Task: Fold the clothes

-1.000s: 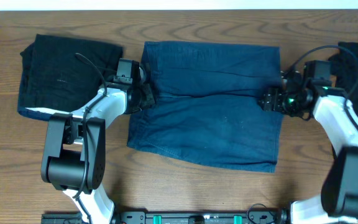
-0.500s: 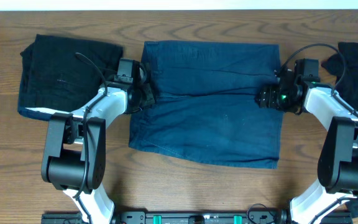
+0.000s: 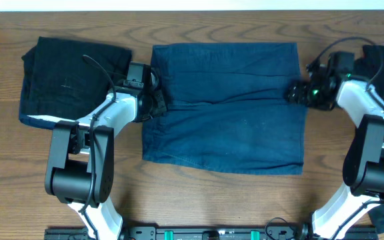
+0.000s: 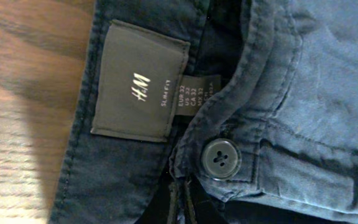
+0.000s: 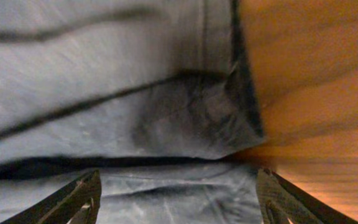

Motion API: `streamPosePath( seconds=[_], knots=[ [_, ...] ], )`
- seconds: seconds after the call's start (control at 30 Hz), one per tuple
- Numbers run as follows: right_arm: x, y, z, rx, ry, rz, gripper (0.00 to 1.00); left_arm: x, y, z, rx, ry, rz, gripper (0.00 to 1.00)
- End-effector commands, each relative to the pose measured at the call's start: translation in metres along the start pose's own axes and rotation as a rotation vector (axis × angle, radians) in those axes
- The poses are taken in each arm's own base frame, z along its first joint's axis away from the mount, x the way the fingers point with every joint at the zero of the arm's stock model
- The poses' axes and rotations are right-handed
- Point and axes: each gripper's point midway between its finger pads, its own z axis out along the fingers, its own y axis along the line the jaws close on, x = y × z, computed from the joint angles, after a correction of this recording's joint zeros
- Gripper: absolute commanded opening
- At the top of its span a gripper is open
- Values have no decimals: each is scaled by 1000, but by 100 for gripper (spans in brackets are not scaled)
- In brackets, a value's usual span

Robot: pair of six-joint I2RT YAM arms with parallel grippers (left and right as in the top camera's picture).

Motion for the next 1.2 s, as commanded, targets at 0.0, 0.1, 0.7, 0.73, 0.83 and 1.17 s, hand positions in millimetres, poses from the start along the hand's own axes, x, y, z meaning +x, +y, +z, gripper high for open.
streamPosePath(
  seconds=[0.0, 0.1, 0.7, 0.73, 0.83, 1.17],
  knots=[
    [-42, 24, -39, -83, -79, -37, 78, -9, 10, -12, -62, -36, 25, 6],
    [-45, 54, -65, -164, -48, -49, 78, -18, 1, -32, -39, -85, 34, 7],
    [57, 200, 19, -374, 96, -338, 13, -5, -13, -34, -36, -65, 74, 8],
    [61, 199, 25, -344, 91, -339, 13, -3, -14, -32, -40, -62, 79, 8],
    [70, 194, 36, -278, 87, -355, 12, 0, -7, -25, -96, -62, 91, 8],
    [74, 150, 52, -71, 67, -322, 9, 10, 19, 5, -203, -21, 67, 8]
  ],
)
